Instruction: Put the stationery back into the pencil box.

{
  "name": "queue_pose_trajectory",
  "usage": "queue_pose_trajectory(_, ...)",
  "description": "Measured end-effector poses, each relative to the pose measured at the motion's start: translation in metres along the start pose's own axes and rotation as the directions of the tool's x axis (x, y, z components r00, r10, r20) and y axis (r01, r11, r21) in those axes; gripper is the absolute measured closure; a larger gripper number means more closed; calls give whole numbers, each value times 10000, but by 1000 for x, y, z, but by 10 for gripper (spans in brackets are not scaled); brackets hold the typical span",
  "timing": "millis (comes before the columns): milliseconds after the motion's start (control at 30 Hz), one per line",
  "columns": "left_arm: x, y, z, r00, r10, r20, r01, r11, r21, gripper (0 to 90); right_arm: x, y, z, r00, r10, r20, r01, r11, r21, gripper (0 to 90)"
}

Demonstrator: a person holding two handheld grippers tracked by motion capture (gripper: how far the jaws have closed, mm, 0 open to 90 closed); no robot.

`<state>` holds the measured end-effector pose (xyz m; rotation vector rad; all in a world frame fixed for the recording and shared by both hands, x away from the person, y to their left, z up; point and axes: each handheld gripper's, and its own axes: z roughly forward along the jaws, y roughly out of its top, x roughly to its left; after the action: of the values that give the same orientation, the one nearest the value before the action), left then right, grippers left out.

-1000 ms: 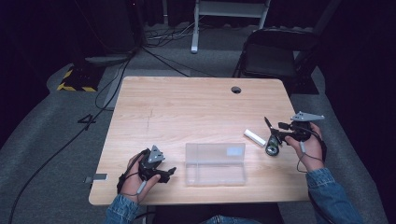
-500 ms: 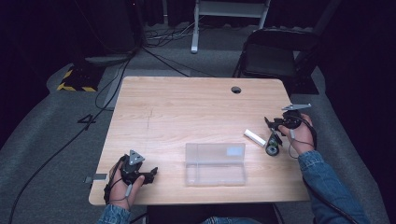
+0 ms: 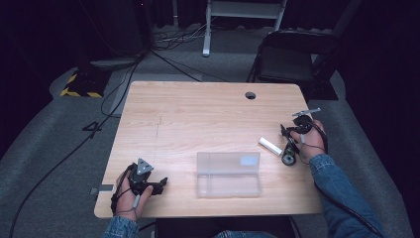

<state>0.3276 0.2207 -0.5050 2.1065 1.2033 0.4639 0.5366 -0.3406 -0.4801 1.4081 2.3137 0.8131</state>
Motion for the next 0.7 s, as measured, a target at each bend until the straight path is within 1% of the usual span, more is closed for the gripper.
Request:
queue_pose_trajectory(33, 0, 0, 0, 10000, -11, 8, 11, 10000, 5, 142, 0, 0, 1, 10000, 14, 27, -14, 10000, 52, 667)
queue_pose_trajectory(100, 0, 0, 0, 10000, -21, 13, 21, 10000, 6, 141, 1, -1, 2, 9999, 18, 141, -17, 10000, -72, 688)
queue_pose_trajectory(133, 0, 0, 0, 10000, -21, 13, 21, 10000, 6, 142, 1, -1, 2, 9998, -12, 195, 13, 10000, -79, 714)
queue_pose_trajectory(200, 0, 0, 0, 10000, 17, 15, -17, 10000, 33, 141, 1, -1, 2, 9998, -63, 207, 64, 10000, -46, 757)
queue_pose_trajectory(267, 0, 0, 0, 10000, -34, 37, 34, 10000, 16, 141, -1, -1, 2, 9999, -33, 96, 33, 10000, -35, 793)
queue_pose_trajectory(333, -1, 1, 0, 10000, -15, 62, 15, 10000, 52, 141, -2, 0, 2, 10000, 41, 42, -41, 10000, -21, 799)
queue_pose_trajectory(367, 0, 1, 1, 9999, 103, 106, -103, 9999, 33, 141, -3, 1, 2, 10000, 39, 46, -40, 10000, 56, 805)
queue_pose_trajectory(533, -1, 1, 1, 9999, 85, 142, -86, 10000, 11, 141, -1, 3, 2, 9998, 28, 183, -33, 9997, 235, 807)
queue_pose_trajectory(567, -1, 1, 2, 9999, 89, 146, -89, 10000, 13, 141, -1, 4, 2, 9998, -72, 197, 66, 9995, 309, 808)
queue_pose_trajectory(600, -1, 2, 2, 9998, 97, 151, -97, 10000, 12, 141, -1, 5, 1, 9994, -116, 328, 104, 9993, 367, 808)
queue_pose_trajectory(700, -1, 2, 2, 9998, 94, 153, -94, 10000, 1, 141, -2, 5, 0, 9995, -44, 300, 32, 9993, 385, 808)
